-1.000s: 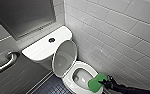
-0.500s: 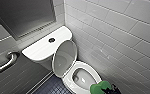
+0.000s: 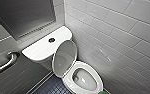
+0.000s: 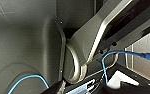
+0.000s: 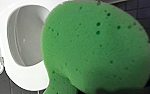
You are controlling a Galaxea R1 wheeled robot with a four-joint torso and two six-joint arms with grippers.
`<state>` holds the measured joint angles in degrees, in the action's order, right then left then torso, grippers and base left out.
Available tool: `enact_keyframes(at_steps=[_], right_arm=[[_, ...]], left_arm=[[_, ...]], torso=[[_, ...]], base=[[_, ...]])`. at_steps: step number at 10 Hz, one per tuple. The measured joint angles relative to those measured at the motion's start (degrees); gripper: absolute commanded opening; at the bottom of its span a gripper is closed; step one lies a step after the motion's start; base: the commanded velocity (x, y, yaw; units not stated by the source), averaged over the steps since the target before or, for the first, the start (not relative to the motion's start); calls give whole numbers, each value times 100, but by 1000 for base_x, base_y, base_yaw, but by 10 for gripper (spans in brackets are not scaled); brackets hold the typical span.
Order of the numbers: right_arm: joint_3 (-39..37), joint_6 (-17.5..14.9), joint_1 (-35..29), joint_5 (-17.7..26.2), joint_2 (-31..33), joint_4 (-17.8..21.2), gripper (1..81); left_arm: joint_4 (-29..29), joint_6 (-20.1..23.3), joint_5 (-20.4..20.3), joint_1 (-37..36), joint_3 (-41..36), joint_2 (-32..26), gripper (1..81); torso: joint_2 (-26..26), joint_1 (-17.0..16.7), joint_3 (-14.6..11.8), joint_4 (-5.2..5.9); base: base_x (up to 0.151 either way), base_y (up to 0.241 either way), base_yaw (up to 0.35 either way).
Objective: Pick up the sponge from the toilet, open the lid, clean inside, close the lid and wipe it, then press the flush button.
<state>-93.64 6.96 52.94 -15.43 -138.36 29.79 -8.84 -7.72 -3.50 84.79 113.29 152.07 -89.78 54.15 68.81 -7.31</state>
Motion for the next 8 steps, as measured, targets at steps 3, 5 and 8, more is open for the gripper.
enact_keyframes(at_steps=[3, 5, 8], right_arm=[[646, -13, 24, 63, 600, -33, 10], [994, -29, -226, 119, 1069, -59, 10], [1189, -33, -830, 540, 1069, -94, 10]], left_arm=[[0, 0, -2, 0, 0, 0, 811], [0, -2, -5, 0, -2, 2, 811], [-2, -2, -5, -2, 0, 37, 811]], torso=[[0, 0, 0, 0], [0, 0, 0, 0], [0, 0, 0, 0]], base=[[0, 0, 0], [0, 0, 0], [0, 0, 0]])
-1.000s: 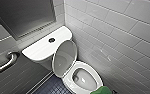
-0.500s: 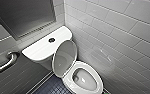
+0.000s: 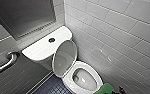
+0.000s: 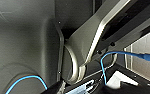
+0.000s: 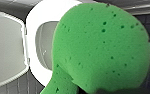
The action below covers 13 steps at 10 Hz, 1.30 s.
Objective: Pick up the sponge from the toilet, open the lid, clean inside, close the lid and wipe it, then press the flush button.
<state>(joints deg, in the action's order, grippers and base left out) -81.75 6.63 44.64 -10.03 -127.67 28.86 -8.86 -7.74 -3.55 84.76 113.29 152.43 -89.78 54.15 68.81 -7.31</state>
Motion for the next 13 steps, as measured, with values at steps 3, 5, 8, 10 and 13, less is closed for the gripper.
enact_keyframes(at_steps=[3, 5, 8, 10, 13], right_arm=[[-247, -11, -655, 601, -341, -5, 10], [-830, -11, -887, 998, -767, -17, 10], [-1783, -10, -1181, 1510, -1563, -46, 10], [-2359, -11, -1375, 1896, -2078, -77, 10], [-2988, -10, -1950, 2433, -2505, -144, 10]], left_arm=[[-1, 0, -6, -12, 2, 11, 811], [-1, 0, -15, -15, 2, 11, 811], [0, -2, -13, -12, 9, 9, 811], [0, -2, -13, -12, 41, 9, 811], [2, -5, -13, -20, 146, 9, 811]], torso=[[0, 0, 0, 0], [0, 0, 0, 0], [0, 0, 0, 0], [0, 0, 0, 0], [2, 0, 0, 0]], base=[[0, 0, 0], [0, 0, 0], [0, 0, 0], [0, 0, 0], [0, 0, 0]])
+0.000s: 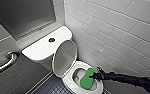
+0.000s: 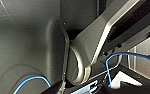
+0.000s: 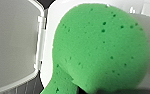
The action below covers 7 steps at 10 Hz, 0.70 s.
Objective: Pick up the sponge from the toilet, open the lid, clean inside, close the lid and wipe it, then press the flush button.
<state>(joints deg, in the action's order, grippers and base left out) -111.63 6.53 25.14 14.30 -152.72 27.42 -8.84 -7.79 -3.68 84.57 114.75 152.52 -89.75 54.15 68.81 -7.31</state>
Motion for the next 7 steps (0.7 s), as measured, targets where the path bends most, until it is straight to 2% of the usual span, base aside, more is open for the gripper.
enact_keyframes(at_steps=[3, 7], right_arm=[[-584, 5, -310, 282, -288, -199, 10], [-1502, 18, -529, 417, -1167, -363, 10]], left_arm=[[0, 0, 0, -22, 9, 2, 811], [2, 0, -1, -23, 9, 0, 811]], torso=[[0, 0, 0, 0], [0, 0, 0, 0]], base=[[0, 0, 0], [0, 0, 0]])
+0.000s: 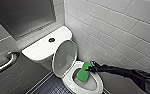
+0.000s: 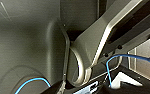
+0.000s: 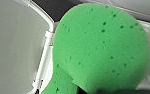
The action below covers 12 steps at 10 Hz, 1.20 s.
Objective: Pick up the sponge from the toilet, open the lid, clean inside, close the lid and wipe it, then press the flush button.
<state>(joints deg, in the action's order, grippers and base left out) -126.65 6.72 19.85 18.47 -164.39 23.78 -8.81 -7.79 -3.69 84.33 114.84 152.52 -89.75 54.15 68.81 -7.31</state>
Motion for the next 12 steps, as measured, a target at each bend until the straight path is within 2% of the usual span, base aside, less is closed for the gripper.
enact_keyframes(at_steps=[3, 4, 7, 12], right_arm=[[-290, 4, -52, -43, -477, -30, 10], [-369, 11, -96, -240, -529, -30, 10], [-780, 152, 18, -817, -573, -13, 10], [-963, 256, 239, -1070, -571, 9, 10]], left_arm=[[0, -1, 1, 0, 0, -4, 811], [0, -1, 4, 1, 0, -9, 811], [0, -4, 1, 15, 2, -62, 811], [0, -12, 0, 48, -17, -150, 811]], torso=[[2, 2, 0, 0], [2, 2, 0, 0], [2, 2, 0, 0], [2, 2, 0, 0]], base=[[0, 0, 0], [0, 0, 0], [0, 0, 0], [0, 0, 0]])
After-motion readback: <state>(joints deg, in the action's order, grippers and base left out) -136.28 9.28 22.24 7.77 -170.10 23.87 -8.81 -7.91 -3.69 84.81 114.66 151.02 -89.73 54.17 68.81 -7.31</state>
